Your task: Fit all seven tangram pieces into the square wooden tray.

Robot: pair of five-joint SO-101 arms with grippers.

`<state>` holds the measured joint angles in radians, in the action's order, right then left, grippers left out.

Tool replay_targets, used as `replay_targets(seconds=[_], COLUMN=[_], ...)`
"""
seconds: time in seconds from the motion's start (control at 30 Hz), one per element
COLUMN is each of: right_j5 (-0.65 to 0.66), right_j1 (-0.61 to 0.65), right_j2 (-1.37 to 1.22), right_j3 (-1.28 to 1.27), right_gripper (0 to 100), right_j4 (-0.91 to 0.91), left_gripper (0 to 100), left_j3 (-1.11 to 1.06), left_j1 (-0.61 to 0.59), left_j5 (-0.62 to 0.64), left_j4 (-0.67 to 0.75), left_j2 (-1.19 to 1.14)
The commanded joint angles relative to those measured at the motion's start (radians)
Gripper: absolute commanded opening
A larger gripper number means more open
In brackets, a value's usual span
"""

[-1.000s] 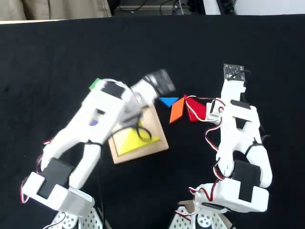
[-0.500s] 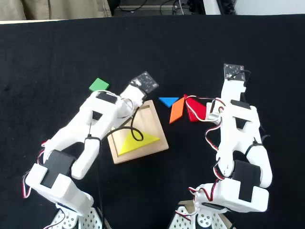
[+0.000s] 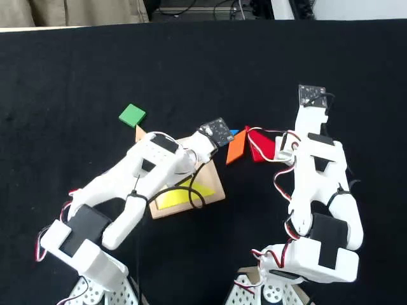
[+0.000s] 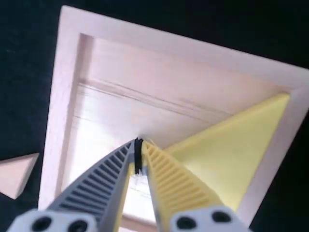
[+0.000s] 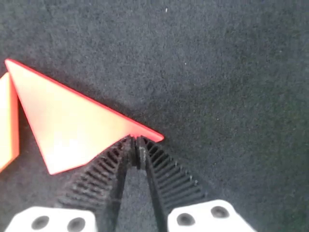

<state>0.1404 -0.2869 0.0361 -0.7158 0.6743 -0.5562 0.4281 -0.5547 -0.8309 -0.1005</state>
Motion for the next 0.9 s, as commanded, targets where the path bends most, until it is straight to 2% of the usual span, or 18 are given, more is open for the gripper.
replay_targets(seconds=[0.0, 0.23, 0.53, 0.67, 0.87], right_j5=[0.012, 0.012, 0.012, 0.012, 0.012], right_j1=[-0.011, -0.011, -0.011, -0.011, -0.011], right_j2=[0.012, 0.012, 0.012, 0.012, 0.012], right_j3=[0.035, 0.035, 0.035, 0.035, 0.035], right_gripper=[1.1, 1.1, 1.1, 1.1, 1.1], right_j4=[-0.017, -0.017, -0.017, -0.017, -0.018], left_gripper=[3, 3, 3, 3, 3], left_j3=[-0.016, 0.018, -0.048, -0.024, 0.016], left_j1=[0.025, 0.018, 0.122, 0.143, 0.131], left_j5=[0.006, 0.006, -0.031, -0.11, -0.121], left_j4=[-0.011, -0.012, -0.035, -0.141, -0.216], left_j2=[0.043, 0.043, 0.043, 0.044, 0.044])
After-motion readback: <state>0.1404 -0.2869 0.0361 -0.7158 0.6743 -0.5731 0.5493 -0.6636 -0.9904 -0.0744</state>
